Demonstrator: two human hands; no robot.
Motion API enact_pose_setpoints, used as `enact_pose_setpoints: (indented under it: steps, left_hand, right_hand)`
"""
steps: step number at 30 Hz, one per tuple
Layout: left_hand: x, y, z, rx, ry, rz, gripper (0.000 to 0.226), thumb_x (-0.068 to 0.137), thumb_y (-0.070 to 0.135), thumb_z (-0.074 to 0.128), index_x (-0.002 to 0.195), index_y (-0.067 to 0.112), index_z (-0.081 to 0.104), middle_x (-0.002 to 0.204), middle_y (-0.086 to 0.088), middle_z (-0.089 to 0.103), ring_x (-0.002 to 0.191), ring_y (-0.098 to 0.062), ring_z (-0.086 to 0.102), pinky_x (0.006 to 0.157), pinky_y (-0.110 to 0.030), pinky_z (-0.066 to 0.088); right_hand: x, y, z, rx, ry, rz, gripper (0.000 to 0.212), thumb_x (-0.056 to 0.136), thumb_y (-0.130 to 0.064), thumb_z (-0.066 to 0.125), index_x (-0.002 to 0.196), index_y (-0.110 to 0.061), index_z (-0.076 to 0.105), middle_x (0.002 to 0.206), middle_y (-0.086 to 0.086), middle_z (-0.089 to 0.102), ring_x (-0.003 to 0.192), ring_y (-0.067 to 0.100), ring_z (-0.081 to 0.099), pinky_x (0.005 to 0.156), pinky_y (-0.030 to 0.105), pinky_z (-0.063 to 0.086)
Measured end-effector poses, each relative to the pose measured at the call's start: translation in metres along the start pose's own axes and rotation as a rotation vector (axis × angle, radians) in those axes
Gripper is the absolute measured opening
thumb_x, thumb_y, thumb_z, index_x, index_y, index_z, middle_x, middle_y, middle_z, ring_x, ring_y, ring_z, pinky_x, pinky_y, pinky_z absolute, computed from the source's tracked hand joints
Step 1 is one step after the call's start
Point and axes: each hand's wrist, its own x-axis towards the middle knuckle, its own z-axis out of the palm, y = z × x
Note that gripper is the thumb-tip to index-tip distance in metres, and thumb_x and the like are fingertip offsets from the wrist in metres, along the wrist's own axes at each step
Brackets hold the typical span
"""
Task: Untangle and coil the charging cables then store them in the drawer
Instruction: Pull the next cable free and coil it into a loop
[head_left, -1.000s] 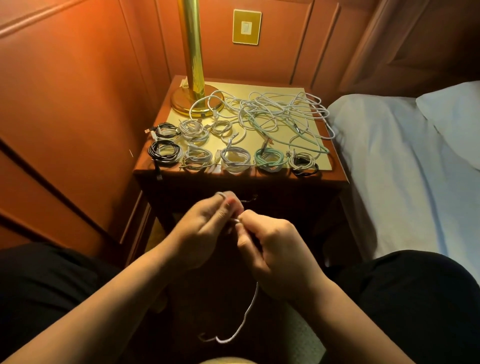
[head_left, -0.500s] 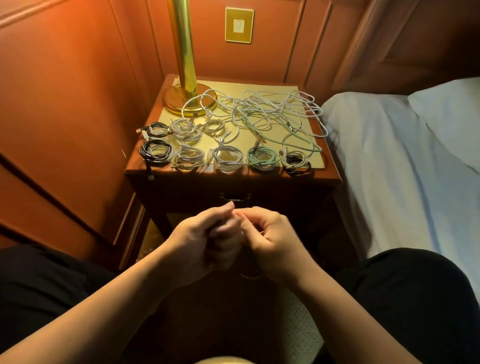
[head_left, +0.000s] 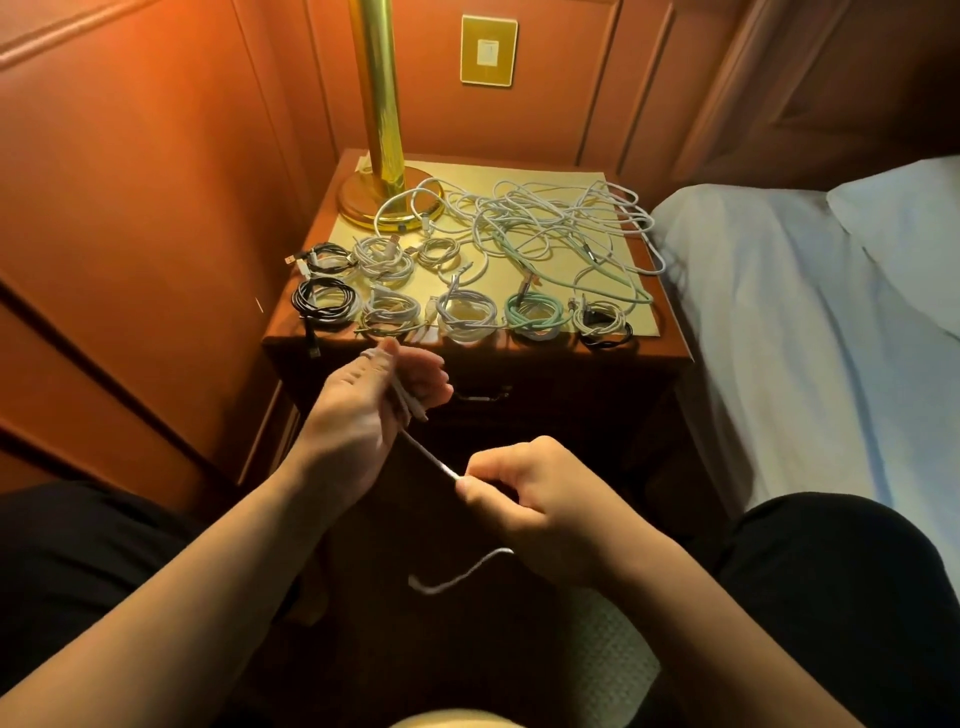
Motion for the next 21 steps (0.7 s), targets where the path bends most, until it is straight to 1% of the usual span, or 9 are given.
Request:
enact_pose_setpoints:
  steps: [1, 3, 5, 8, 12, 15, 17, 19, 21]
  left_hand:
    - [-0.002, 0.002, -0.002, 0.208, -0.071, 0.05, 0.05, 0.109, 0.03, 0.035, 0.091, 0.0, 0.071, 0.08, -0.012, 0.072, 0.078, -0.022, 0.071, 0.076, -0.028, 0.058]
    - [-0.008, 0.001, -0.002, 0.518, -0.227, 0.066, 0.051, 0.109, 0.036, 0.04, 0.08, 0.007, 0.071, 0.07, -0.01, 0.069, 0.066, -0.018, 0.065, 0.065, -0.025, 0.051]
    - [-0.015, -0.004, 0.005, 0.592, -0.345, -0.013, 0.055, 0.104, 0.044, 0.041, 0.063, 0.017, 0.066, 0.055, -0.005, 0.057, 0.05, -0.015, 0.052, 0.051, -0.024, 0.041]
    - [-0.024, -0.01, 0.016, 0.459, -0.461, -0.133, 0.06, 0.101, 0.046, 0.035, 0.052, 0.018, 0.057, 0.048, -0.002, 0.039, 0.042, -0.011, 0.034, 0.044, -0.022, 0.029]
    - [-0.024, -0.012, 0.021, 0.276, -0.496, -0.258, 0.062, 0.099, 0.057, 0.029, 0.058, 0.013, 0.043, 0.053, -0.006, 0.027, 0.045, -0.015, 0.025, 0.045, -0.028, 0.021]
    - [-0.025, -0.012, 0.021, 0.061, -0.504, -0.417, 0.048, 0.094, 0.053, 0.04, 0.058, 0.021, 0.039, 0.056, 0.001, 0.023, 0.046, -0.011, 0.018, 0.044, -0.027, 0.013]
    - [-0.025, -0.012, 0.018, -0.132, -0.532, -0.498, 0.045, 0.096, 0.047, 0.044, 0.059, 0.024, 0.038, 0.054, 0.004, 0.023, 0.044, -0.01, 0.016, 0.042, -0.026, 0.013]
    - [-0.023, -0.013, 0.012, -0.393, -0.566, -0.558, 0.045, 0.103, 0.042, 0.039, 0.062, 0.023, 0.04, 0.056, 0.006, 0.024, 0.046, -0.009, 0.018, 0.042, -0.024, 0.017]
    - [-0.019, -0.013, 0.005, -0.669, -0.568, -0.606, 0.046, 0.109, 0.039, 0.033, 0.067, 0.021, 0.042, 0.059, 0.005, 0.027, 0.049, -0.009, 0.023, 0.048, -0.024, 0.023]
  right_hand:
    - [-0.002, 0.001, -0.002, 0.01, 0.017, -0.035, 0.03, 0.101, -0.038, 0.052, 0.073, -0.028, 0.055, 0.06, -0.006, 0.053, 0.055, 0.009, 0.05, 0.053, 0.041, 0.043]
    - [-0.003, 0.002, -0.006, -0.014, 0.109, -0.127, 0.02, 0.1, -0.033, 0.051, 0.083, -0.026, 0.058, 0.066, -0.007, 0.055, 0.059, 0.012, 0.052, 0.057, 0.046, 0.046]
    - [-0.002, 0.004, -0.009, -0.086, 0.22, -0.204, 0.017, 0.103, -0.03, 0.051, 0.092, -0.023, 0.063, 0.074, -0.01, 0.059, 0.066, 0.012, 0.057, 0.061, 0.045, 0.048]
    - [-0.001, 0.008, -0.01, -0.058, 0.349, -0.223, 0.015, 0.105, -0.028, 0.055, 0.1, -0.02, 0.068, 0.085, -0.01, 0.066, 0.075, 0.012, 0.065, 0.065, 0.04, 0.052]
    - [0.004, 0.022, -0.005, 0.029, 0.461, -0.131, 0.016, 0.105, -0.035, 0.058, 0.105, -0.024, 0.068, 0.084, -0.008, 0.069, 0.073, 0.015, 0.067, 0.062, 0.046, 0.053]
    - [0.011, 0.028, 0.005, 0.066, 0.431, -0.052, 0.025, 0.105, -0.044, 0.049, 0.108, -0.03, 0.07, 0.092, -0.01, 0.071, 0.085, 0.013, 0.07, 0.07, 0.048, 0.056]
    - [0.014, 0.027, 0.014, 0.062, 0.414, -0.026, 0.03, 0.105, -0.045, 0.045, 0.111, -0.03, 0.07, 0.095, -0.013, 0.067, 0.09, 0.009, 0.066, 0.077, 0.045, 0.055]
    - [0.017, 0.024, 0.02, 0.063, 0.386, 0.016, 0.029, 0.105, -0.041, 0.043, 0.104, -0.028, 0.07, 0.089, -0.015, 0.059, 0.084, 0.006, 0.06, 0.075, 0.039, 0.052]
    - [0.019, 0.023, 0.024, 0.083, 0.309, 0.082, 0.03, 0.106, -0.039, 0.043, 0.091, -0.025, 0.066, 0.08, -0.011, 0.059, 0.073, 0.005, 0.057, 0.067, 0.038, 0.048]
